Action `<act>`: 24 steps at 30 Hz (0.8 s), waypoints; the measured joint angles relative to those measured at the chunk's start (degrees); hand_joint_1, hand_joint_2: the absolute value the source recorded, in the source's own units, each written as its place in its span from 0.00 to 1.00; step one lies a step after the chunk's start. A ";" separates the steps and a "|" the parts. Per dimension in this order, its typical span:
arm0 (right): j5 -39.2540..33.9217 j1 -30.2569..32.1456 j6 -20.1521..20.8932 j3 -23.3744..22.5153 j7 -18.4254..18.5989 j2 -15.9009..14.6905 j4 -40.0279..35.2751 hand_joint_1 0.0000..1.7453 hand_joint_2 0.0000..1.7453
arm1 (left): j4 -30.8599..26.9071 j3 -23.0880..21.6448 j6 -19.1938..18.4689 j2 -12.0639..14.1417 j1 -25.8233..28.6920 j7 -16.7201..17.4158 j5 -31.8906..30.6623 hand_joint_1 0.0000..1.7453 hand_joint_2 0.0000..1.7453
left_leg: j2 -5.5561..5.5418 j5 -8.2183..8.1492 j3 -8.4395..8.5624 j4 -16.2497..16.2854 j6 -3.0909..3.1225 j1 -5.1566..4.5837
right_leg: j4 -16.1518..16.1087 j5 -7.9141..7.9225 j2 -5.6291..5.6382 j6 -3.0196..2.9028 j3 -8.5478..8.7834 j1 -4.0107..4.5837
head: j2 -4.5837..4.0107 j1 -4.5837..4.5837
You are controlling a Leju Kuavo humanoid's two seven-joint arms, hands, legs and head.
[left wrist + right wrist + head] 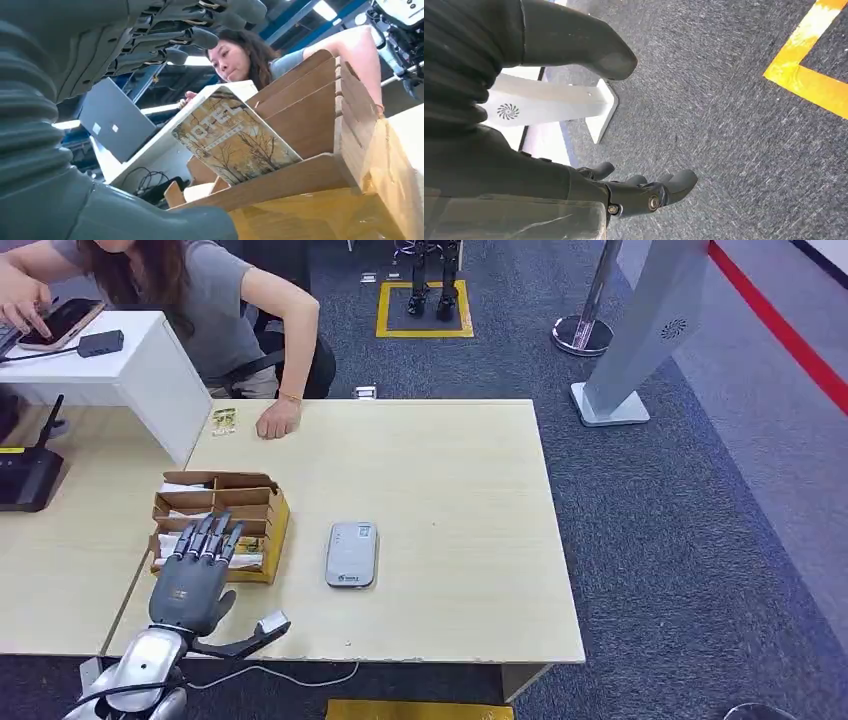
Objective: Pass the card to the sensor for recognition and then transmit it.
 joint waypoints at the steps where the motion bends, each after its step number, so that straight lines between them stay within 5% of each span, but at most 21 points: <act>1: 0.00 0.00 0.00 0.00 0.07 0.00 0.00 0.00 1.00 | 0.02 0.04 0.00 0.00 0.01 0.33 -0.24 0.00 1.00 | 0.00 0.00 0.00 0.00 0.00 0.00 | 0.00 0.00 0.00 0.00 0.00 0.00 | 0.00 0.04; 24: 1.12 0.02 0.00 -0.02 0.48 0.00 0.00 0.00 1.00 | 0.89 3.71 -1.14 -0.94 1.33 2.64 -2.47 0.00 1.00 | -0.01 0.00 0.00 0.00 0.00 0.00 | 0.00 0.00 -0.01 0.00 0.00 0.00 | 0.00 0.02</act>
